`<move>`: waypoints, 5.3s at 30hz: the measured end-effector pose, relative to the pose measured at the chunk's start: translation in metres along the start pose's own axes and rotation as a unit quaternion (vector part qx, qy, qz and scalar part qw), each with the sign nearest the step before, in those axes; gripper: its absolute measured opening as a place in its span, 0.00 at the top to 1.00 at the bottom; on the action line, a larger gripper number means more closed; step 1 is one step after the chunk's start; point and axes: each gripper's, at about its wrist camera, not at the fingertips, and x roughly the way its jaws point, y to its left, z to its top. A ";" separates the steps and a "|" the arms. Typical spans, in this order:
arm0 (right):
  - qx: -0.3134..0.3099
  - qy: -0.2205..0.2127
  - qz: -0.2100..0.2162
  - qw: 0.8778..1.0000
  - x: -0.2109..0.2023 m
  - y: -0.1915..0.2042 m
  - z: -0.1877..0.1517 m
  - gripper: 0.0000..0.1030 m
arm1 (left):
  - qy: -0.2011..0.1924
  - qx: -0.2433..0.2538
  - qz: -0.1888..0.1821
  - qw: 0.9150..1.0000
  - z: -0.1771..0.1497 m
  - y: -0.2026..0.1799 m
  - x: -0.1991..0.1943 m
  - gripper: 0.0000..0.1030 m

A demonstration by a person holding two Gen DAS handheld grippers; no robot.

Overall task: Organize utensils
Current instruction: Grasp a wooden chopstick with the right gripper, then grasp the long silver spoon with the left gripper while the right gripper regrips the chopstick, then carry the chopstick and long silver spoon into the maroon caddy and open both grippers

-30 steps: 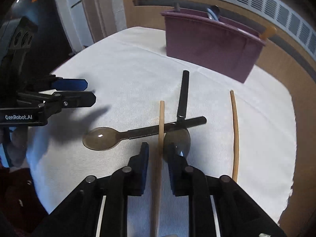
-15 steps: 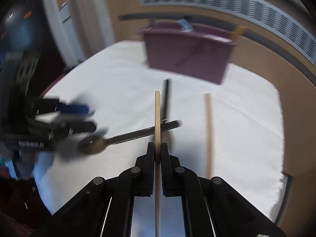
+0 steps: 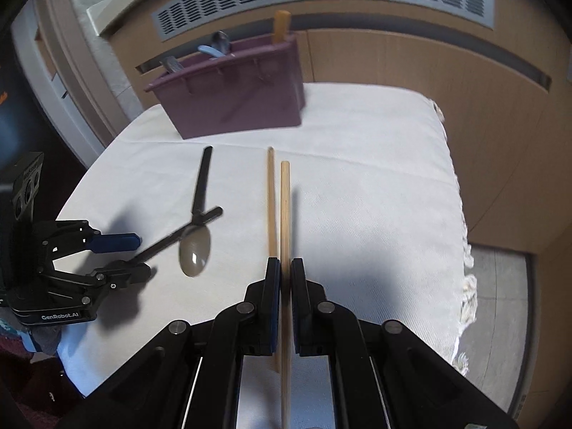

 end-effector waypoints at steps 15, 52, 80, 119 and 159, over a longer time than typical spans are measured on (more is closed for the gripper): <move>0.022 0.012 -0.008 1.000 0.015 -0.013 -0.004 0.94 | 0.021 -0.021 0.012 1.000 -0.026 0.045 -0.015 0.60; 0.042 0.057 0.067 0.995 0.023 0.002 0.005 0.21 | -0.109 -0.138 0.012 0.984 -0.019 0.065 -0.058 0.88; -0.025 0.035 -0.054 0.998 0.039 0.024 0.032 0.87 | -0.167 -0.189 0.031 0.967 -0.017 0.078 -0.078 0.88; -0.022 -0.034 -0.066 0.997 0.001 0.033 0.031 0.94 | -0.223 -0.199 0.025 0.954 -0.016 0.065 -0.102 0.88; -0.004 -0.377 -0.055 0.924 -0.013 0.066 0.238 0.94 | -0.465 -0.203 0.050 0.860 0.171 0.116 -0.050 0.88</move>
